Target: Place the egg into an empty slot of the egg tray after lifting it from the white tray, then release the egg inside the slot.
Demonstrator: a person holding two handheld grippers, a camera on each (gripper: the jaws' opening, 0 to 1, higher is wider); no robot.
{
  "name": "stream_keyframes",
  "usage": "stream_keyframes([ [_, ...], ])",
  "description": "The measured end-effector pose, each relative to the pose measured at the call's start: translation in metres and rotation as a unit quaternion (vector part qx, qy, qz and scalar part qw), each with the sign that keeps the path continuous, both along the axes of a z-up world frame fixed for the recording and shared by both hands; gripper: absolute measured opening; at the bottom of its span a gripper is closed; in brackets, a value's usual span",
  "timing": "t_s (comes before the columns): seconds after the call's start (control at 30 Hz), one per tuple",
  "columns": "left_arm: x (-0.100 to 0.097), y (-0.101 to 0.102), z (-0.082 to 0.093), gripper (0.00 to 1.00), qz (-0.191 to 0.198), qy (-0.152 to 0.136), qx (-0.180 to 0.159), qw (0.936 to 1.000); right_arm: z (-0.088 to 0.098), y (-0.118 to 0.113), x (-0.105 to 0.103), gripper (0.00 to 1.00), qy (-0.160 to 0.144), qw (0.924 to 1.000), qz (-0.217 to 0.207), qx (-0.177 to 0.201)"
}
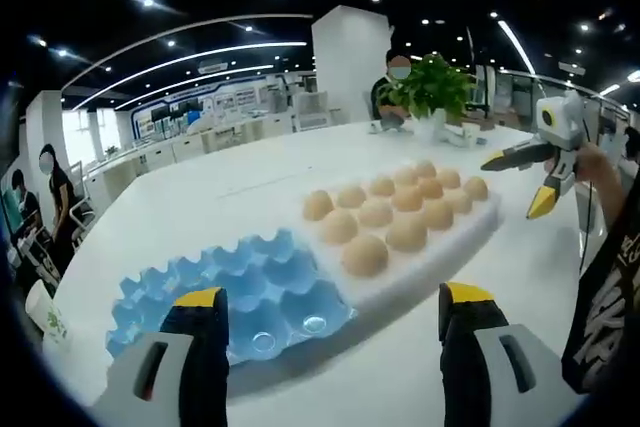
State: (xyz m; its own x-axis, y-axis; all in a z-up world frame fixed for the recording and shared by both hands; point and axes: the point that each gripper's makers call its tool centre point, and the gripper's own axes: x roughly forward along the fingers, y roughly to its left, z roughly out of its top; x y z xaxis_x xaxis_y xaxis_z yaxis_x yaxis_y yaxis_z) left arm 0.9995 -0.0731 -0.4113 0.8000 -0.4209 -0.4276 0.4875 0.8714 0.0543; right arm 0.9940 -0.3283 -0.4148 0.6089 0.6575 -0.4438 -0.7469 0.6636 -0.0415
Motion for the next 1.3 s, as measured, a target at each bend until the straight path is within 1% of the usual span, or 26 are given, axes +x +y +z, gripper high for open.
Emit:
stream_keyframes([
  [0.07, 0.000, 0.000, -0.002, 0.88, 0.000, 0.004, 0.002, 1.0000, -0.002, -0.001, -0.001, 0.91, 0.004, 1.0000, -0.003, 0.003],
  [0.17, 0.000, -0.001, -0.001, 0.88, -0.004, 0.002, 0.006, 1.0000, -0.005, -0.003, 0.000, 0.91, 0.007, 0.9999, -0.007, 0.001],
  [0.27, 0.001, -0.002, 0.002, 0.88, -0.005, -0.004, 0.006, 1.0000, -0.009, -0.003, 0.000, 0.91, 0.012, 0.9998, -0.005, -0.012],
  [0.37, 0.001, -0.002, 0.000, 0.87, -0.001, -0.003, 0.000, 1.0000, -0.007, -0.003, 0.001, 0.91, 0.009, 0.9998, -0.003, -0.016],
  [0.5, 0.000, -0.007, -0.001, 0.86, -0.008, 0.000, -0.018, 0.9998, -0.002, -0.002, 0.002, 0.91, 0.003, 0.9999, -0.003, -0.015],
  [0.57, 0.001, -0.007, -0.002, 0.85, -0.007, 0.003, -0.011, 0.9999, -0.001, -0.002, 0.001, 0.91, 0.000, 0.9999, -0.003, -0.015],
  [0.7, 0.002, -0.007, 0.000, 0.85, -0.007, -0.001, -0.003, 1.0000, -0.007, -0.001, -0.001, 0.91, 0.008, 0.9999, -0.002, -0.013],
  [0.8, 0.004, -0.008, 0.001, 0.84, -0.006, -0.004, -0.004, 1.0000, -0.008, -0.003, -0.001, 0.91, 0.008, 0.9997, -0.003, -0.021],
  [0.93, 0.005, -0.012, 0.000, 0.84, -0.011, -0.004, -0.007, 0.9999, 0.000, -0.005, 0.000, 0.91, 0.000, 0.9999, -0.006, -0.016],
  [1.0, 0.006, -0.015, 0.002, 0.85, -0.014, -0.009, -0.013, 0.9998, 0.001, -0.004, 0.000, 0.91, -0.003, 0.9999, -0.005, -0.016],
  [1.13, 0.009, -0.016, 0.005, 0.84, -0.015, -0.018, -0.014, 0.9996, -0.002, -0.004, -0.002, 0.91, 0.001, 0.9998, -0.003, -0.019],
  [1.3, 0.012, -0.014, 0.006, 0.83, -0.007, -0.021, -0.014, 0.9996, -0.004, -0.004, -0.004, 0.90, 0.003, 0.9997, -0.004, -0.022],
])
